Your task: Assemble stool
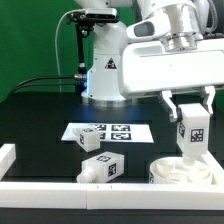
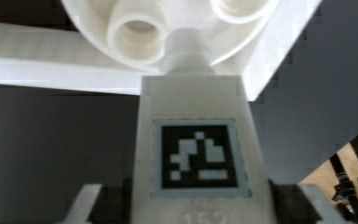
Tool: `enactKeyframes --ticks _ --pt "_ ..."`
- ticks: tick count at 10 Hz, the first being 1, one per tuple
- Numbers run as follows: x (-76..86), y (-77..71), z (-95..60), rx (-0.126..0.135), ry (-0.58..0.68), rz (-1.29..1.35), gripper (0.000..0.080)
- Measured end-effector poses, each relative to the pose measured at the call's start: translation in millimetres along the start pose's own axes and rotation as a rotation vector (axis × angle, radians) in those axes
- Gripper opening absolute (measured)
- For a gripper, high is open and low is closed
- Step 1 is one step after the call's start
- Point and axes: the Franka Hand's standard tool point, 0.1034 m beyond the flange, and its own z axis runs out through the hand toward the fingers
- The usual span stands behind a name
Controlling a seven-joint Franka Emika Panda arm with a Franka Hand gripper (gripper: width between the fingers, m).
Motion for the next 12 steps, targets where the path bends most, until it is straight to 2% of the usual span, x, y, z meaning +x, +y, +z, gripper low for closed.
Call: enactKeyframes --ticks 2,3,4,6,7,10,12 --pt "0.0 6.0 1.1 -0.004 -0.001 -0.012 0.0338" --pt "2.3 17.6 2.0 -0.011 0.0 -0.005 0.0338" --pt "6.5 20.6 1.7 -0.012 0.003 -0.001 0.0338" --pt "0.2 28.7 9.2 -0.016 -0.004 0.017 0.0338" --pt "-5.1 25.1 14.0 -0.011 -0.012 0.019 0.0338" --pt "-3.9 22.6 17.8 -0.013 0.004 0.027 0.0338" --pt "-9.2 21.1 23.4 -0.01 -0.002 0.029 0.0338"
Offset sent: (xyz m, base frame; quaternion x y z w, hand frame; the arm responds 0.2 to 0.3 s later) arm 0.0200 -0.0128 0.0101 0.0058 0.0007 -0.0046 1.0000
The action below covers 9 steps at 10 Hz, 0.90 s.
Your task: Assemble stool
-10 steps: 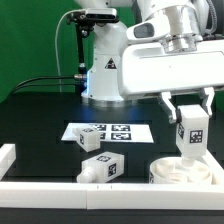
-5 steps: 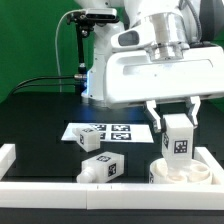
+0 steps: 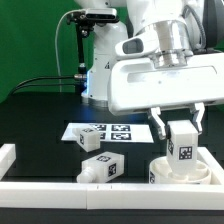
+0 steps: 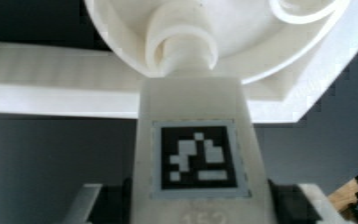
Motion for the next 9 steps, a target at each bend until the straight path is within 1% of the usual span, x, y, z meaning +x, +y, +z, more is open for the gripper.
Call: enactKeyframes --ticks 1,2,3,5,9 --pt "-2.1 1.4 1.1 -0.001 -0.002 0.002 0.0338" --pt "-3.4 3.3 1.7 -0.009 0.011 0.004 0.0338" --pt "-9.7 2.3 5.4 -0.008 0.007 0.006 0.0338" --pt "-15.2 0.8 6.9 -0.007 0.002 0.005 0.0338" --pt "-15.9 1.1 7.2 -0.002 -0.012 0.006 0.0338"
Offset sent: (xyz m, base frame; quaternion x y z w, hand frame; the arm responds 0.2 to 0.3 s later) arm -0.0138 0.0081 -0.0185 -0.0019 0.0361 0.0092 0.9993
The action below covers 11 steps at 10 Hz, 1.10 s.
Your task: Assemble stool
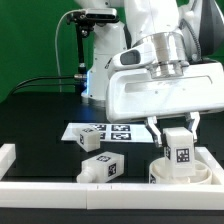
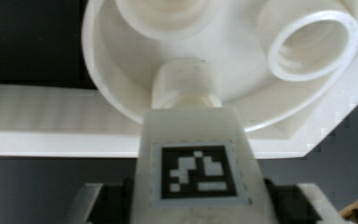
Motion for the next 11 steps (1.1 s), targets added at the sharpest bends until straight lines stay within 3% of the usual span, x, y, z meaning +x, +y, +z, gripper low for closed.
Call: enactKeyframes --ticks 1,2,3,4,6,8,10,11 --pt "-1.9 -0.7 0.9 0.004 -0.01 0.0 0.0338" --pt "-3.8 -3.9 2.0 0.018 -0.041 0.002 0.0514" --pt "2.0 -9.8 0.0 0.042 -0.095 0.056 0.0514" --pt "11.5 -14.0 -1.7 0.062 -0.142 0.08 0.0624" --pt "13.5 -17.0 1.1 0.111 -0.32 0.132 0.0644" --pt "12.3 -17.0 -0.3 0.138 -0.397 0.138 0.0649" --pt "10.2 -14.8 -0.9 0.142 -0.42 0.145 0.0649" --pt "12.4 -9.7 -2.3 0.122 -0.448 0.208 0.0649"
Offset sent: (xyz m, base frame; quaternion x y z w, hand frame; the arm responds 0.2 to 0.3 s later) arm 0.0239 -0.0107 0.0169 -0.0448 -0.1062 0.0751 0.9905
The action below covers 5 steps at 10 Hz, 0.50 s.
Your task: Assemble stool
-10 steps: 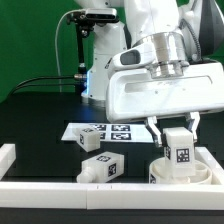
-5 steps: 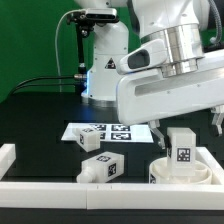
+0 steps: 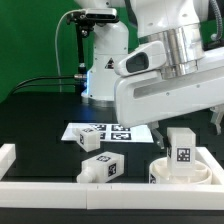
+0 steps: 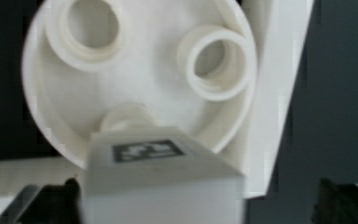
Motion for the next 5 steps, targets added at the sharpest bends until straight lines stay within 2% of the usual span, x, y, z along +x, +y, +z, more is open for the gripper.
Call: enactKeyframes --ticks 1,2,3,5 --pt "5.0 -4.3 -1.6 -0.026 0.014 0.034 0.0649" --pt "6.7 -7.0 0.1 -0.036 0.078 0.016 0.0649" --pt "1.2 0.4 2.0 -0.033 0.093 0.025 0.0649" --pt "0.7 -0.8 2.5 -0.03 0.083 0.024 0.0649"
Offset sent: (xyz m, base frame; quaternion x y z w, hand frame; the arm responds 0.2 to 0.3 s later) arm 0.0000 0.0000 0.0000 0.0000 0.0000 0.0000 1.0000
